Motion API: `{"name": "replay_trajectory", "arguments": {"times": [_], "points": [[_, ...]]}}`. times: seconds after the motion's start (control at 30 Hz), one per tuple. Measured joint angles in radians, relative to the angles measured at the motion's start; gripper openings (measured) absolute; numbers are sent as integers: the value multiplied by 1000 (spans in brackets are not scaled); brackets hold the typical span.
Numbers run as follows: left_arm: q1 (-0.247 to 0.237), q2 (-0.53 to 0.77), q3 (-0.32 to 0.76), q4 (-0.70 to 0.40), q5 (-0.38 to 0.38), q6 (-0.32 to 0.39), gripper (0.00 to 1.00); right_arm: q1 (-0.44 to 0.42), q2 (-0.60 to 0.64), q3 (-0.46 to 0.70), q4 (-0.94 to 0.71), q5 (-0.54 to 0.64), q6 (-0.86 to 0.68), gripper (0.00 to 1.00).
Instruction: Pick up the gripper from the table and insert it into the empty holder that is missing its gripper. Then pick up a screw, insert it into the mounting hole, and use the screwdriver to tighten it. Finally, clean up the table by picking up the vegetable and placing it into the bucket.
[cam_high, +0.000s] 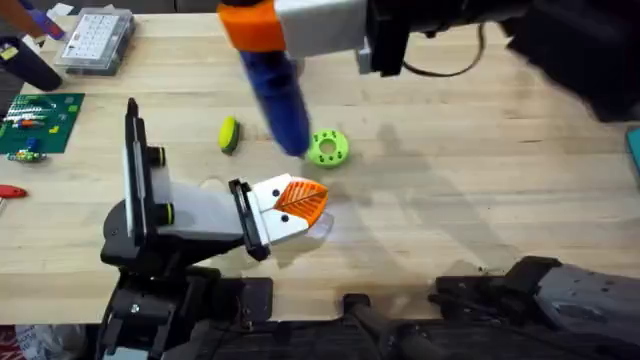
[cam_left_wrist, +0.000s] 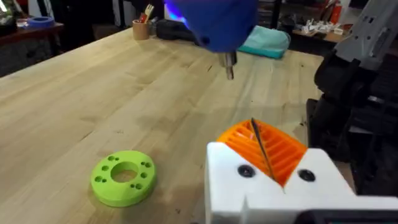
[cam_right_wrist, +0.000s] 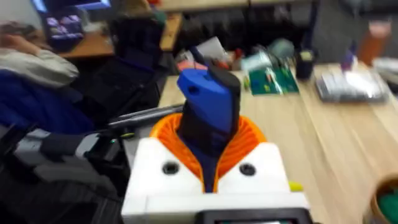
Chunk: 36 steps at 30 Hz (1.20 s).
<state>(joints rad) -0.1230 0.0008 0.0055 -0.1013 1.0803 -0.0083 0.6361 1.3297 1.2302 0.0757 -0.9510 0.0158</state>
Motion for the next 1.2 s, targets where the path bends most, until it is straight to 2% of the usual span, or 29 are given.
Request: {"name": "replay_trajectory", "arguments": {"times": [0.13, 0.2, 0.33, 0.5, 0.53, 0.63, 0.73, 1.0, 1.2], "points": [[0, 0, 0, 0, 0, 0, 16, -15, 4, 132, -403, 140, -180, 48], [0, 0, 0, 0, 0, 0, 16, -22, 4, 197, -543, 220, -263, 48], [0, 0, 0, 0, 0, 0, 16, -50, 3, 299, -710, 386, -375, 48], [0, 0, 0, 0, 0, 0, 16, -80, 4, 323, -847, 648, -432, 48], [0, 0, 0, 0, 0, 0, 16, -92, 18, 323, -923, 808, -459, 46], [0, 0, 0, 0, 0, 0, 16, -111, 59, 323, -962, 921, -525, 48], [0, 0, 0, 0, 0, 0, 16, -134, 126, 324, -966, 983, -614, 46], [0, 0, 0, 0, 0, 0, 16, -177, 346, 325, -961, 1038, -917, 44], [0, 0, 0, 0, 0, 0, 6, -193, 517, 325, -952, 1092, -1075, 40]]}}
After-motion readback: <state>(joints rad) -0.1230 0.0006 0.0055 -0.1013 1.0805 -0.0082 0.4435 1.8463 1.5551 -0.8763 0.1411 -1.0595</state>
